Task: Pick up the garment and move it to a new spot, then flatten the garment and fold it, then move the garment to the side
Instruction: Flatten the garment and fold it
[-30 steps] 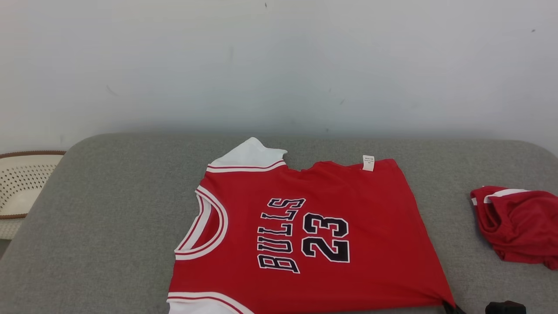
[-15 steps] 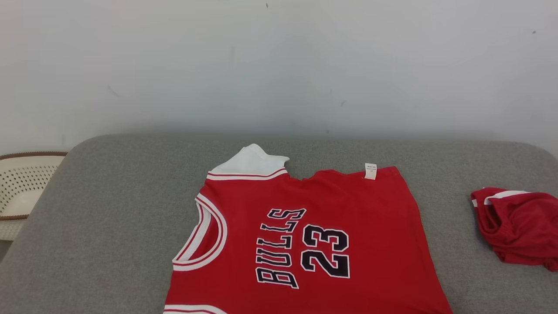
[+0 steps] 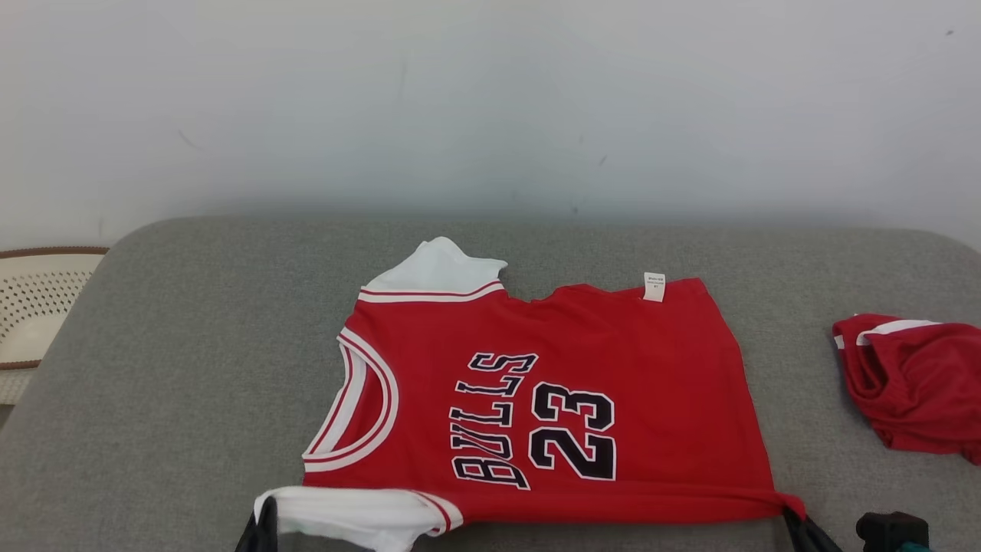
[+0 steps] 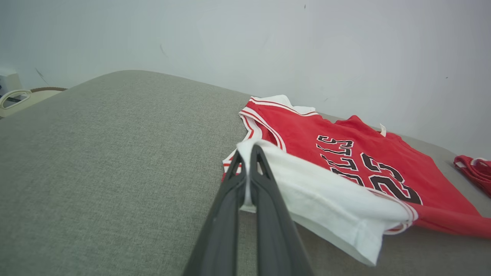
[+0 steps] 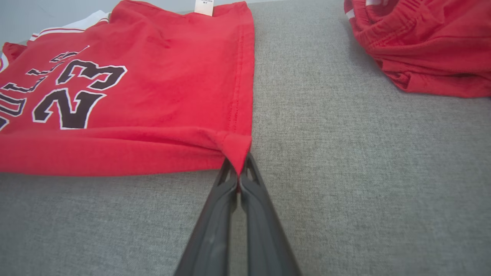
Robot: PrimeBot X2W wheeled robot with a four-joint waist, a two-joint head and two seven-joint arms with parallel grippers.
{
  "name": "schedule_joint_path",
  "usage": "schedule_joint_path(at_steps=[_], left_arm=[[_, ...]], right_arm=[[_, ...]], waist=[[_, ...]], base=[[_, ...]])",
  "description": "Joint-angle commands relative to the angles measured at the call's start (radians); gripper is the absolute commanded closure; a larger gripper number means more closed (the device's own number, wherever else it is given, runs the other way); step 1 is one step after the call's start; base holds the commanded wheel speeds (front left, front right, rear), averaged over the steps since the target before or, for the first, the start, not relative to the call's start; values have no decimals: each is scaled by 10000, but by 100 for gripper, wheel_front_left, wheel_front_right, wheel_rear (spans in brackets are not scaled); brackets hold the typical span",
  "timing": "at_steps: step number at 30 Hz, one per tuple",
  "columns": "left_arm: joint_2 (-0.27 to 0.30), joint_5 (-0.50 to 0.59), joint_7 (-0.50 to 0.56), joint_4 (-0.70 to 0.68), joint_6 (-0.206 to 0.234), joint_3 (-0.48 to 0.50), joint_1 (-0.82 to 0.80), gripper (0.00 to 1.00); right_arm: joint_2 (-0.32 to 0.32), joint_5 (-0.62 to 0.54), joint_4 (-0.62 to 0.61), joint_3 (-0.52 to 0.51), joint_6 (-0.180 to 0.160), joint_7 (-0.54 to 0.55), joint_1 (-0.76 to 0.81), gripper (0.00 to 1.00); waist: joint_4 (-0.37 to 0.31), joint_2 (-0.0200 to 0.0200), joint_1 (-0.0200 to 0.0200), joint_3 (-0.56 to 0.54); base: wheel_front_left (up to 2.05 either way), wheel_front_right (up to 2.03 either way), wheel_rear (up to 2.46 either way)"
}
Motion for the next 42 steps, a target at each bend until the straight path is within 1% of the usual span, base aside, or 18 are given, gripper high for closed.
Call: schedule_joint_path(at_steps=[1,6,12,18,25,31,42], left_arm=[[35,192,-10,-29,-35,-11,-286,100],[31,473,-9,400,-138,-46,-1248,100],[35,958,-9,1401,-121,-13,-2331,100],[31,1360,-9,1931,-150,-9,-3273,100],[29,1594,-9,2406,-227,-134,-4130,100],[27,1725,-9,2684,-136,-157,-4817,100],[31,2146,-8,3146,-156,-104,-5355,100]], right_arm=[[88,-198,117,-121,-17,-5,-210,100],[414,-697,706,-420,-17,-3,-985,100],[771,-1122,1390,-491,-15,-5,-1870,100],[880,-1430,1807,-675,-15,-3,-2596,100],[1037,-1752,2065,-987,-15,-5,-3132,100],[1166,-2205,2054,-1483,-15,-5,-3445,100],[1431,-2638,1906,-1965,-15,-5,-3784,100]], waist=[[21,0,0,172],[8,0,0,469],[-17,0,0,789],[-67,0,0,1195],[-93,0,0,1578],[-197,0,0,1924],[-410,0,0,2306]], base=[[0,0,0],[0,0,0],[0,0,0],[0,0,0],[0,0,0],[0,0,0],[0,0,0]])
